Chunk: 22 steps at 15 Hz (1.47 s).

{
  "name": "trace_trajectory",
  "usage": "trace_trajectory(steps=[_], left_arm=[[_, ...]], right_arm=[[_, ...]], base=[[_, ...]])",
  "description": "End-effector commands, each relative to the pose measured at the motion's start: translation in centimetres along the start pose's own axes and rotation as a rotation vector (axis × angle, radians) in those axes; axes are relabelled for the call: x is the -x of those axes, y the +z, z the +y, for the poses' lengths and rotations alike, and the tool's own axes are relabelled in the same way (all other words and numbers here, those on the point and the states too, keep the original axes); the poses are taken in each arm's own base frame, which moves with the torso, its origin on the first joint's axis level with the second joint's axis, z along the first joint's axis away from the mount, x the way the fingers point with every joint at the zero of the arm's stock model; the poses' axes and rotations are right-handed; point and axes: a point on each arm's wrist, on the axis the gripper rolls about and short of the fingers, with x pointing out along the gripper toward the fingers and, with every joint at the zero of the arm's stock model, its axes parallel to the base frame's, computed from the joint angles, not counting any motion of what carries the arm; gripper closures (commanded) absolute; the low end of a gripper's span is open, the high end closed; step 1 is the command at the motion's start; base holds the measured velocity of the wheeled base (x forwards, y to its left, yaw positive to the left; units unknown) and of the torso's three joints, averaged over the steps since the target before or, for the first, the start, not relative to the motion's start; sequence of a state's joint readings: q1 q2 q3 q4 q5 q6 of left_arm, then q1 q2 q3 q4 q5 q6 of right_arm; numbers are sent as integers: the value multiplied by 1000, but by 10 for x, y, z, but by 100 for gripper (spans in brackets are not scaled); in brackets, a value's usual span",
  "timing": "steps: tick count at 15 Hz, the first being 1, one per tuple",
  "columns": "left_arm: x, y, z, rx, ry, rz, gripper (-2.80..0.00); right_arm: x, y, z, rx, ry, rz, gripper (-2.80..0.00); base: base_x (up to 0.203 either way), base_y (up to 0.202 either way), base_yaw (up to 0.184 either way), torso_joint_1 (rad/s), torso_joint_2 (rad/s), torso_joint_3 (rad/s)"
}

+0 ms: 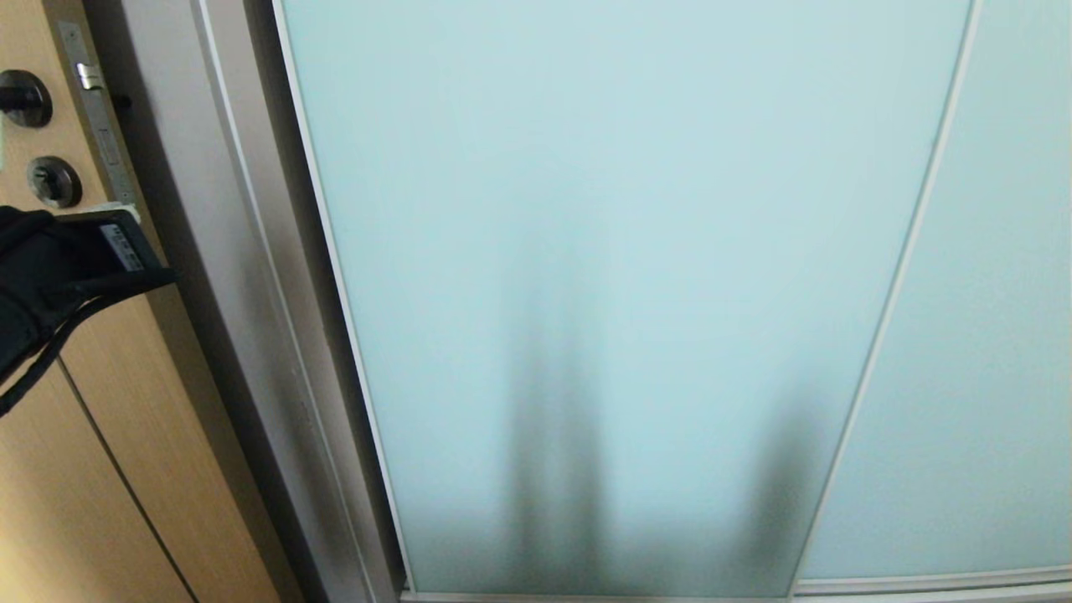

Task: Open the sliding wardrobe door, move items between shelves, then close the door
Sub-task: Open the door

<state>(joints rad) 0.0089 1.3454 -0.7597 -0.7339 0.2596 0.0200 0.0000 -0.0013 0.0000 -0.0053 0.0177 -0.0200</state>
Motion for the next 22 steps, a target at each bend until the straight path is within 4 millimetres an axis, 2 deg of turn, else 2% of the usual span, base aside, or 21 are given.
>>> trace_trajectory(steps=[1, 5, 10, 13, 22], left_arm=[[-38, -24, -11, -16, 0, 61, 0], [-65, -34, -19, -19, -5, 72, 0], [-85, -39, -28, -21, -43, 76, 0], [-102, -51, -32, -24, -37, 94, 0], [-136, -67, -41, -24, -32, 98, 0]], right_arm=[[0, 0, 0, 3, 1, 0, 0], [0, 0, 0, 0, 1, 0, 0], [0, 0, 0, 0, 1, 0, 0], [0, 0, 0, 3, 1, -1, 0], [0, 0, 0, 0, 1, -1, 0]], base=[[0, 0, 0, 0, 0, 0], [0, 0, 0, 0, 0, 0], [0, 0, 0, 0, 0, 0], [0, 0, 0, 0, 0, 0], [0, 0, 0, 0, 0, 0]])
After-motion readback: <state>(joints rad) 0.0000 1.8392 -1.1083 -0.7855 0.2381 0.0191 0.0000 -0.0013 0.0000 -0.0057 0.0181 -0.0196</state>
